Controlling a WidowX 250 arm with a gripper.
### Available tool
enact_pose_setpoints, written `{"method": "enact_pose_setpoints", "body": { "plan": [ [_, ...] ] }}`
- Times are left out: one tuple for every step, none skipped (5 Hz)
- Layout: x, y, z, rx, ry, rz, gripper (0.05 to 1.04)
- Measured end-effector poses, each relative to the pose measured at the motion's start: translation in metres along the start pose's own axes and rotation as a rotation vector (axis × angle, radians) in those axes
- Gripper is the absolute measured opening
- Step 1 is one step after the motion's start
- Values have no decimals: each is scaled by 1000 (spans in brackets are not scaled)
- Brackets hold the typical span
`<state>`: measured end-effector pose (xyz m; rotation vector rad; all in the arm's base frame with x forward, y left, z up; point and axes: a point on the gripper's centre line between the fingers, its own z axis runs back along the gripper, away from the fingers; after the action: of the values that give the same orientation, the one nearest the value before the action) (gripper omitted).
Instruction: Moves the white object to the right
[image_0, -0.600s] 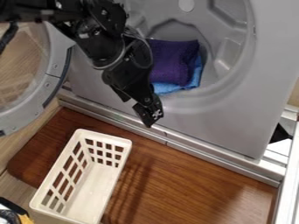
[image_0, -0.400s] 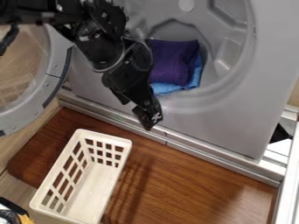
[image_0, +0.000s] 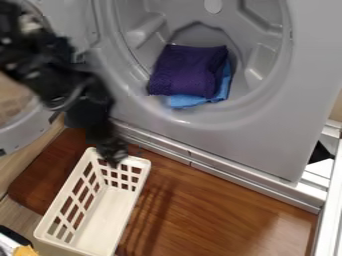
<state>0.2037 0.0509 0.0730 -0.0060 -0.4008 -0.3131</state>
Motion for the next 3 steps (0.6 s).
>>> {"method": "enact_pose_setpoints", "body": {
  "plan": [
    [-26, 11, -2, 16, 38, 105, 1001],
    [-46, 15, -14, 29, 97, 142, 1001],
    [-64, 21, -29, 56, 177, 181, 1001]
  ]
}}
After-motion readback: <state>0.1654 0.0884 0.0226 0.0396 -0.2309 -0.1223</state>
